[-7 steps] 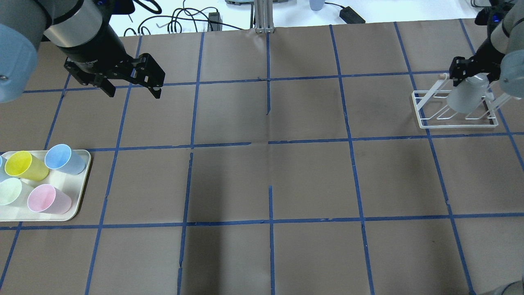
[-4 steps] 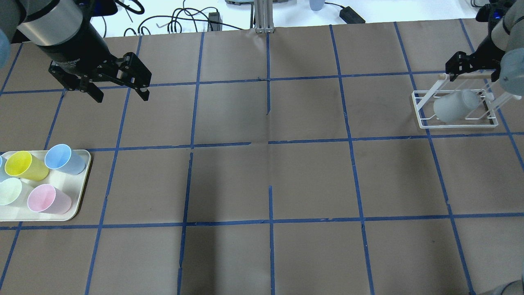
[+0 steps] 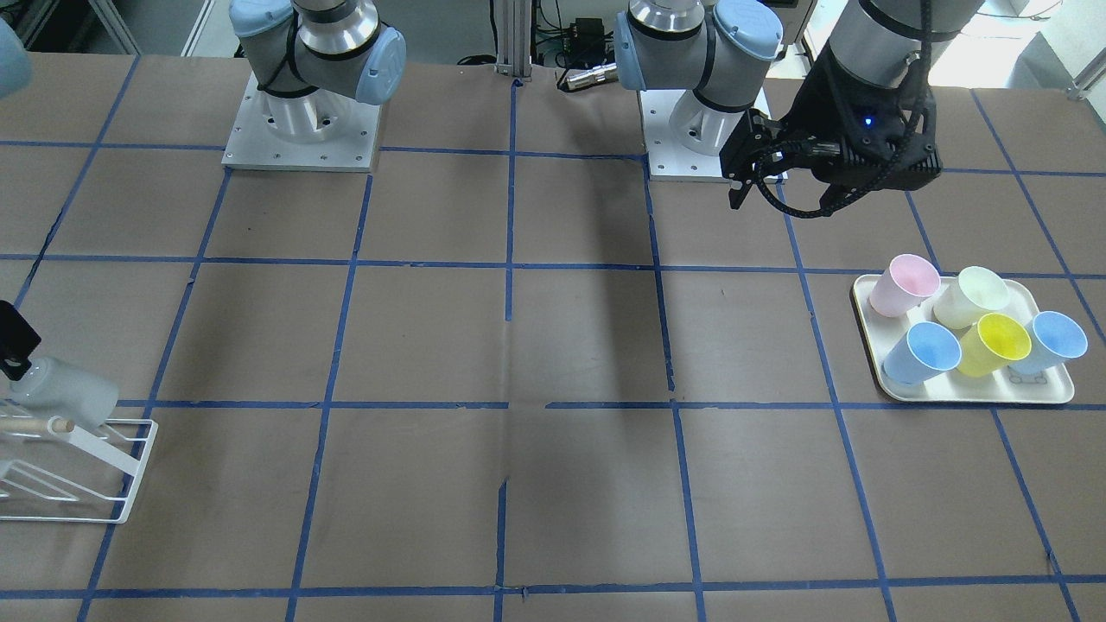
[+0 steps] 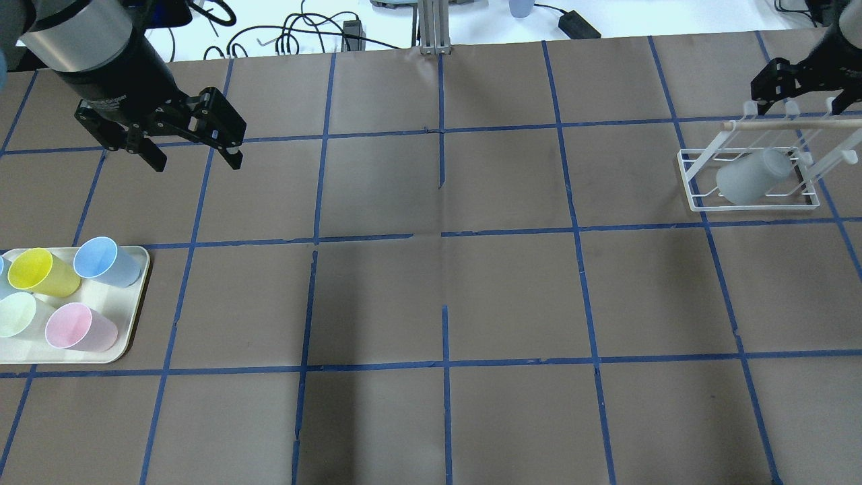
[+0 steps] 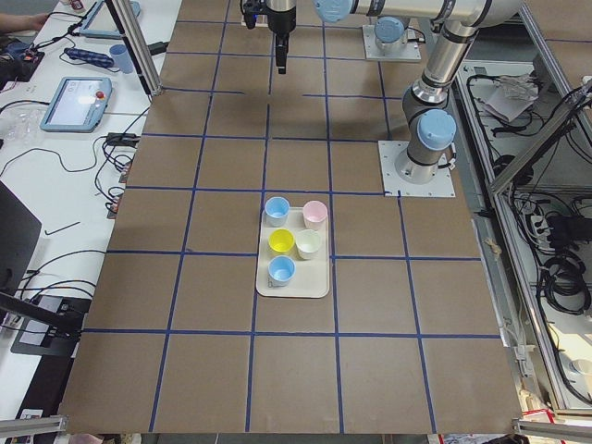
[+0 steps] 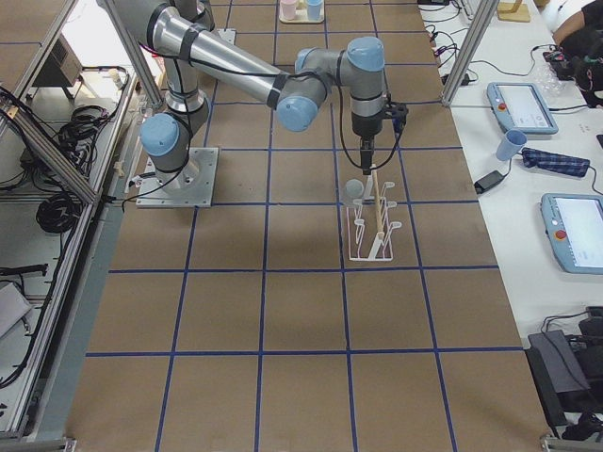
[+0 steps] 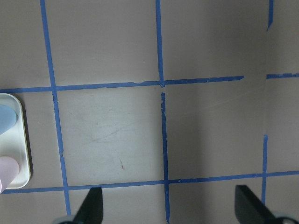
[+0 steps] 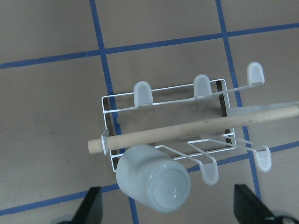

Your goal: Transfer IKEA cup to right arm and place on rack

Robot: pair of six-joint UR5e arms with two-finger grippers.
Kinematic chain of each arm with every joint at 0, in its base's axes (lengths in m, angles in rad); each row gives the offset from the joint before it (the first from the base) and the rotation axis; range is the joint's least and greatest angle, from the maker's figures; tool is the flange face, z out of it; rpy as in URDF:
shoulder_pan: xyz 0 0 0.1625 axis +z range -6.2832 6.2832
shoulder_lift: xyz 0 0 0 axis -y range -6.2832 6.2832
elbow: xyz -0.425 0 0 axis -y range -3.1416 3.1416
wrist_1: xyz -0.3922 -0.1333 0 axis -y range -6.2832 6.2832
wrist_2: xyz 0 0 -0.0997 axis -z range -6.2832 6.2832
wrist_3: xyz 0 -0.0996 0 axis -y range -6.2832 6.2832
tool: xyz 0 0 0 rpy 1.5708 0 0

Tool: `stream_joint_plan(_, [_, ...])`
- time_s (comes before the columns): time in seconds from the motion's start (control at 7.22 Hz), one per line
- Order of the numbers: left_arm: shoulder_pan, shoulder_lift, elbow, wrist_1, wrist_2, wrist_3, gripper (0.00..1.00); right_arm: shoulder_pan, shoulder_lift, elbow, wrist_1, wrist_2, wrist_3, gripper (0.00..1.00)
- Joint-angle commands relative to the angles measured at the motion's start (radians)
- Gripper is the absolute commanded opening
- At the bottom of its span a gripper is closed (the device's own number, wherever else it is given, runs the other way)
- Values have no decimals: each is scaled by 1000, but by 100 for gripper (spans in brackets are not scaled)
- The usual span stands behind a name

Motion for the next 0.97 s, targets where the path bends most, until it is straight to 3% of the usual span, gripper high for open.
stream_joint_plan(0.0, [0, 2, -2, 1, 0, 2, 100, 2, -95, -86, 247, 33, 5, 100])
stream_joint_plan(0.42, [3, 2, 2, 7, 4, 8, 100, 2, -188, -77, 444, 30, -2, 100])
stream_joint_plan(0.69, [3, 2, 2, 7, 4, 8, 100, 39, -202, -83, 446, 36, 2, 100])
stream_joint_plan(0.83, [3, 1, 7, 7, 4, 8, 100, 120, -199, -90, 436, 38, 16, 100])
